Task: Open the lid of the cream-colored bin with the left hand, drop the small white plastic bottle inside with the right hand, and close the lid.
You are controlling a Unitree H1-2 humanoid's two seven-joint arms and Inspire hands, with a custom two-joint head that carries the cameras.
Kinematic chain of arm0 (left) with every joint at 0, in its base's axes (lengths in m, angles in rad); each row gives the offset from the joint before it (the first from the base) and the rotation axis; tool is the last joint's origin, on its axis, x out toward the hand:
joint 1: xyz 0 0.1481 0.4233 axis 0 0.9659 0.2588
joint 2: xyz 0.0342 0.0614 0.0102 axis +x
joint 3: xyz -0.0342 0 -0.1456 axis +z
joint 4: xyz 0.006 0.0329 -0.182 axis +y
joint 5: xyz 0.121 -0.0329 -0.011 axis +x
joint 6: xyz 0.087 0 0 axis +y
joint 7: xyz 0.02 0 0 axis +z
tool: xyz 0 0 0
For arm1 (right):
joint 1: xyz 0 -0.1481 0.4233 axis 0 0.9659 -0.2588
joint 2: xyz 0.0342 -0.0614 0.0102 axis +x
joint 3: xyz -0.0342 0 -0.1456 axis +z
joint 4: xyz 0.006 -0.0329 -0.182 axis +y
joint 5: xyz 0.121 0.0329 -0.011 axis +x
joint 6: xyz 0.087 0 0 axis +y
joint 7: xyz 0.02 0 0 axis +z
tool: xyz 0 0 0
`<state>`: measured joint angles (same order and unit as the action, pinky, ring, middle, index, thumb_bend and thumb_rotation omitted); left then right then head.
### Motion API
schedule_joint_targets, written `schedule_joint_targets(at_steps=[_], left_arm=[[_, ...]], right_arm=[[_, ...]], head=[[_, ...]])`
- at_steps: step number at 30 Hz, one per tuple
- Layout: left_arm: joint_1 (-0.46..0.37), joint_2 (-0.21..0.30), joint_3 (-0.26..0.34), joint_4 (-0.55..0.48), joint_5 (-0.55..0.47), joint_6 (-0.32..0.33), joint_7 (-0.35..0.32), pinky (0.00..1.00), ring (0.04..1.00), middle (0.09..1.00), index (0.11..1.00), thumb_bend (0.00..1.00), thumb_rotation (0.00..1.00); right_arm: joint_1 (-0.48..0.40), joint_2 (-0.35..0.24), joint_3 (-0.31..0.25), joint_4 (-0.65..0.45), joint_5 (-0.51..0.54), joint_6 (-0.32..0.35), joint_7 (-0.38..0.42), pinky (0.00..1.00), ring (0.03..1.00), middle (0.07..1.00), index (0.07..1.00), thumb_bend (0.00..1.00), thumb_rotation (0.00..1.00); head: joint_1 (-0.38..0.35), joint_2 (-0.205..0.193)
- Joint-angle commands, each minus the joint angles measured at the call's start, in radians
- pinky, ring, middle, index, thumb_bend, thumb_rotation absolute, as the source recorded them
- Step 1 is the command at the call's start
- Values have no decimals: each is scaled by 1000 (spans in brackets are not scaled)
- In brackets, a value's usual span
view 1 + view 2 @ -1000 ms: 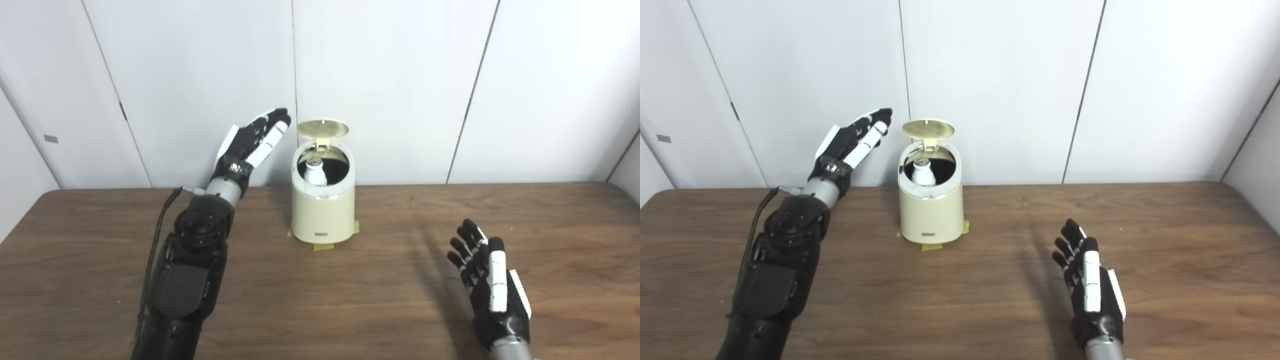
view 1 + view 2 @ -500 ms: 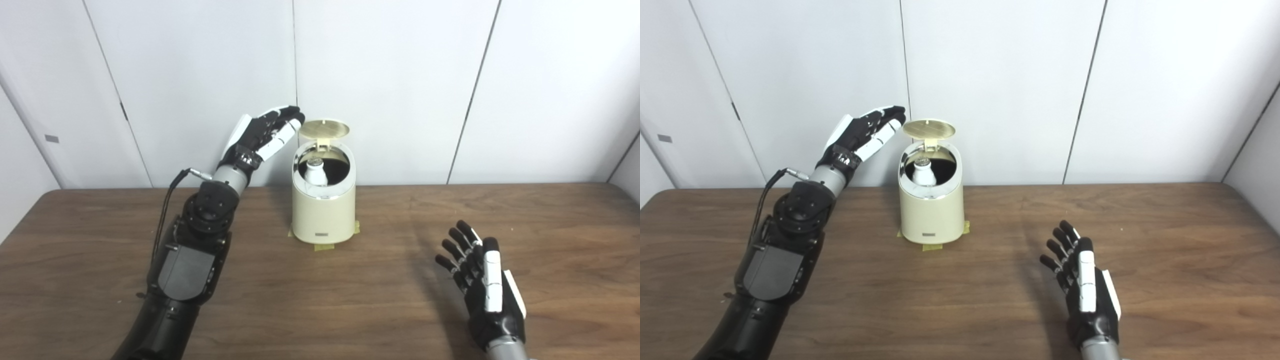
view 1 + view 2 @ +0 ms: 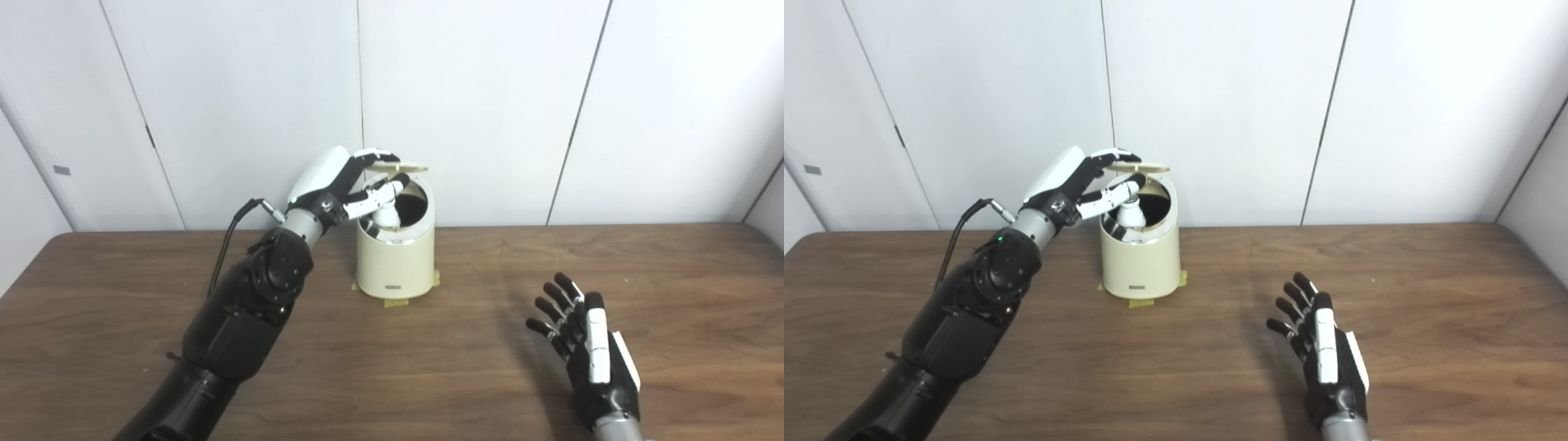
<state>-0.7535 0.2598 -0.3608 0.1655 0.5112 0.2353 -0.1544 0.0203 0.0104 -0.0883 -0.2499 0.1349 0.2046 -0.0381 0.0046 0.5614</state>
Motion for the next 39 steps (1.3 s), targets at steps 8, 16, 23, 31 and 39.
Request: schedule_joint_targets(at_steps=[8, 16, 23, 31, 39], left_arm=[[-73, 25, -11, -23, 131, -84, 20, 777, 879, 870, 806, 515, 834], [-65, 58, -41, -70, 246, -98, -22, 771, 882, 859, 795, 502, 809], [-69, 75, -61, -68, 317, -101, -63, 751, 853, 815, 753, 512, 784], [-70, 99, -109, -65, 450, -135, -91, 831, 853, 793, 749, 536, 852], [-57, 107, -114, -75, 489, -161, -142, 898, 882, 809, 765, 533, 859]], right_arm=[[-22, -5, 0, -23, -9, -15, 1, 725, 874, 900, 920, 578, 1000], [-23, -6, -3, -37, -1, -2, 3, 720, 872, 897, 916, 582, 993], [-25, -13, 0, -49, -12, 14, 3, 715, 862, 880, 899, 581, 990], [-26, -19, 2, -64, -14, 27, 5, 713, 852, 866, 891, 588, 979], [-30, -33, 19, -92, -50, 71, 2, 704, 836, 837, 823, 594, 993]], head=[[-2, 8], [0, 21], [0, 31], [-5, 39], [-9, 46]])
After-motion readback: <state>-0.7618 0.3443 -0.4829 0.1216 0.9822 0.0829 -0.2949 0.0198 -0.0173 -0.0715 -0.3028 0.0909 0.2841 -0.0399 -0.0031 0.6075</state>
